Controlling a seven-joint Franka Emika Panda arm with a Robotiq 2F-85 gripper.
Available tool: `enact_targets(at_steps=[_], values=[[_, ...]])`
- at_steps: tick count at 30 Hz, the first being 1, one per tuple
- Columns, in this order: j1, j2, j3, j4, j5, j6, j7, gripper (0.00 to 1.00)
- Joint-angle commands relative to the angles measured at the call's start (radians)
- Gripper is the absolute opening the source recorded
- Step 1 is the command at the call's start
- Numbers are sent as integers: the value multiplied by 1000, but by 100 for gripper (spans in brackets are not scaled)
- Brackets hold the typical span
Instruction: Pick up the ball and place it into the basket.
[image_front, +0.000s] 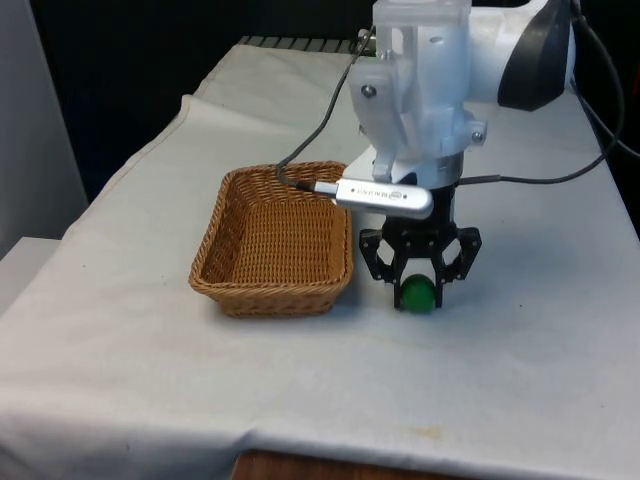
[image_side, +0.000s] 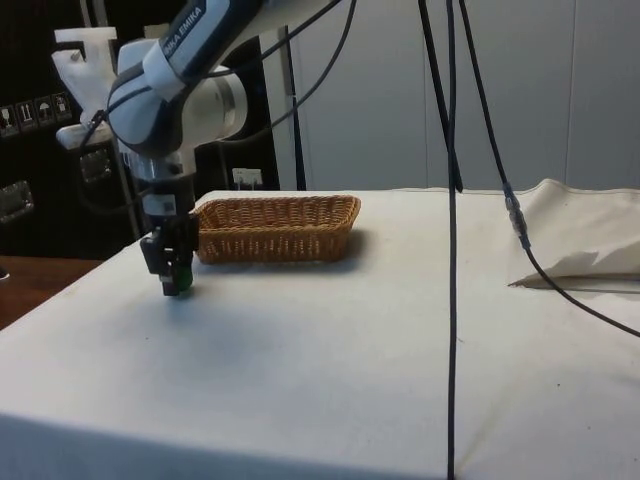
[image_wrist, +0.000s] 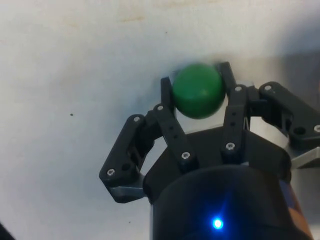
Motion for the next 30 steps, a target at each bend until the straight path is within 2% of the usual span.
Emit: enact_targets(at_steps=[1, 5, 6, 7, 13, 14, 15, 21, 24, 25, 26, 30], values=[[5, -19, -3, -10, 0, 0, 0, 0], [12, -56, -8, -31, -6, -10, 1, 0], [6, -49, -3, -23, -4, -11, 0, 0], [13, -65, -9, -38, -9, -11, 2, 0], [25, -132, -13, -84, -26, -24, 5, 0], [16, -117, -5, -71, -18, -20, 0, 0], [26, -141, -14, -90, -29, -25, 6, 0], [35, -208, -17, -133, -54, -40, 8, 0], [38, -235, -19, -148, -62, -49, 7, 0], [30, -224, -12, -138, -54, -46, 3, 0], [39, -243, -20, -153, -65, -51, 7, 0], [42, -290, -20, -177, -86, -67, 7, 0]])
